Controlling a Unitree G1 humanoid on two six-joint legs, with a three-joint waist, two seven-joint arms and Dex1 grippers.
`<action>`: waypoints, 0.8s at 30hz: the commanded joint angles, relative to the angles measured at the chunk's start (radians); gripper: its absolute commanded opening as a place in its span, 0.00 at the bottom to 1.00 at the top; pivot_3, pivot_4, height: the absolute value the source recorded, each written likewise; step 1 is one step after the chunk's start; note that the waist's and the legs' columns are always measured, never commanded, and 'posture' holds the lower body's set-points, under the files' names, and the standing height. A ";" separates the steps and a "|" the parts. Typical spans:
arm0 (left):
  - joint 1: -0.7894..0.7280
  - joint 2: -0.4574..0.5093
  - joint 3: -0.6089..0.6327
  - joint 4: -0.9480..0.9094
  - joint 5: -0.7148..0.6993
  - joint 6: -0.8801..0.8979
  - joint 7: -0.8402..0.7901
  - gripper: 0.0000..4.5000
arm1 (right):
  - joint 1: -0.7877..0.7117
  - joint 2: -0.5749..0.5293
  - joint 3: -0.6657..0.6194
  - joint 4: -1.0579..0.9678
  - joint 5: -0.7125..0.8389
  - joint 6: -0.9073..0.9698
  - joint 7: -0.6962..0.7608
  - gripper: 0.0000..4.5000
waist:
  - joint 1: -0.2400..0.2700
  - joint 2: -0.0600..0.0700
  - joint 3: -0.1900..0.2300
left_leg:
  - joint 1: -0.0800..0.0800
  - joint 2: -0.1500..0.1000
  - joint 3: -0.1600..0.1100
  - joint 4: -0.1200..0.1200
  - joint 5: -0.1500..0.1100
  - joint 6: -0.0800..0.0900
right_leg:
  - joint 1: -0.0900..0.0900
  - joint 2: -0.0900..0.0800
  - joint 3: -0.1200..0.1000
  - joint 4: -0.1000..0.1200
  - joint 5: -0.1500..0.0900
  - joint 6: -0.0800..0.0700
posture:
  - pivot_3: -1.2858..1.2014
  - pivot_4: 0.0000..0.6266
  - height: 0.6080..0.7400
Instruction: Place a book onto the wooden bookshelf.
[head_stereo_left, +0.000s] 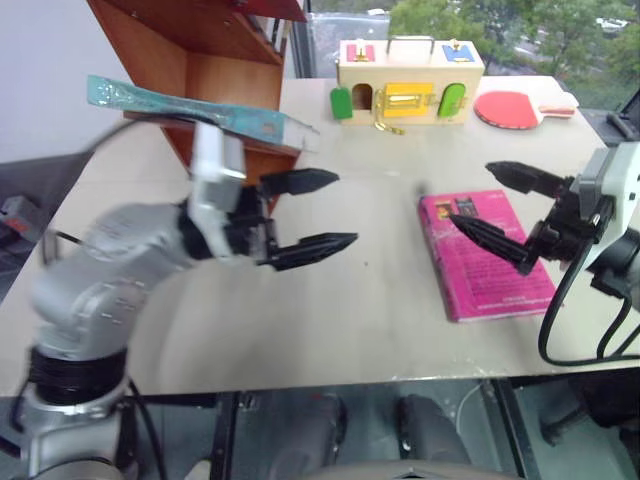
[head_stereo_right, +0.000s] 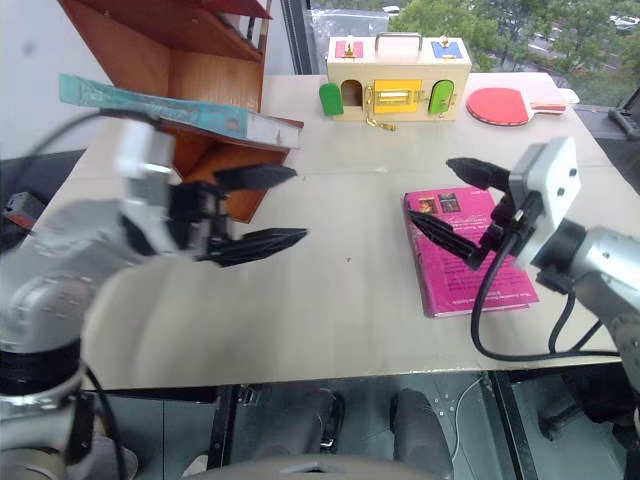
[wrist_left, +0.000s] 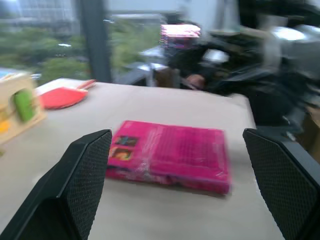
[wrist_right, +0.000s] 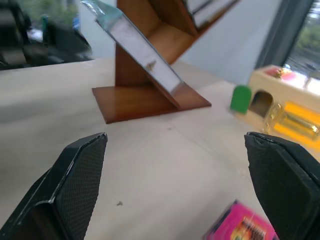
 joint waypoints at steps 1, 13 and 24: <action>0.038 -0.014 -0.049 0.030 0.121 -0.074 0.018 0.98 | 0.021 0.020 -0.073 -0.096 0.026 -0.032 -0.045 1.00 | 0.001 0.000 0.000 | 0.000 0.000 0.000 0.000 0.000 0.000 | 0.000 0.000 0.000 0.000 0.000 0.000 | 0.52 0.24 1.00; 0.201 0.049 -0.086 0.211 0.353 -0.282 -0.105 0.98 | 0.298 -0.042 -0.159 -0.169 -0.024 0.025 -0.034 1.00 | 0.019 0.001 -0.001 | 0.000 -0.001 0.000 -0.002 -0.002 0.003 | 0.000 -0.001 -0.002 -0.002 0.000 0.000 | 0.52 0.24 1.00; 0.325 0.104 0.054 0.232 0.302 -0.294 -0.196 0.98 | 0.794 0.003 -0.482 0.000 -0.281 -0.069 0.232 1.00 | 0.015 0.005 -0.003 | 0.002 0.000 0.000 -0.003 -0.004 0.005 | 0.002 -0.001 -0.001 -0.003 0.000 0.000 | 0.52 0.24 1.00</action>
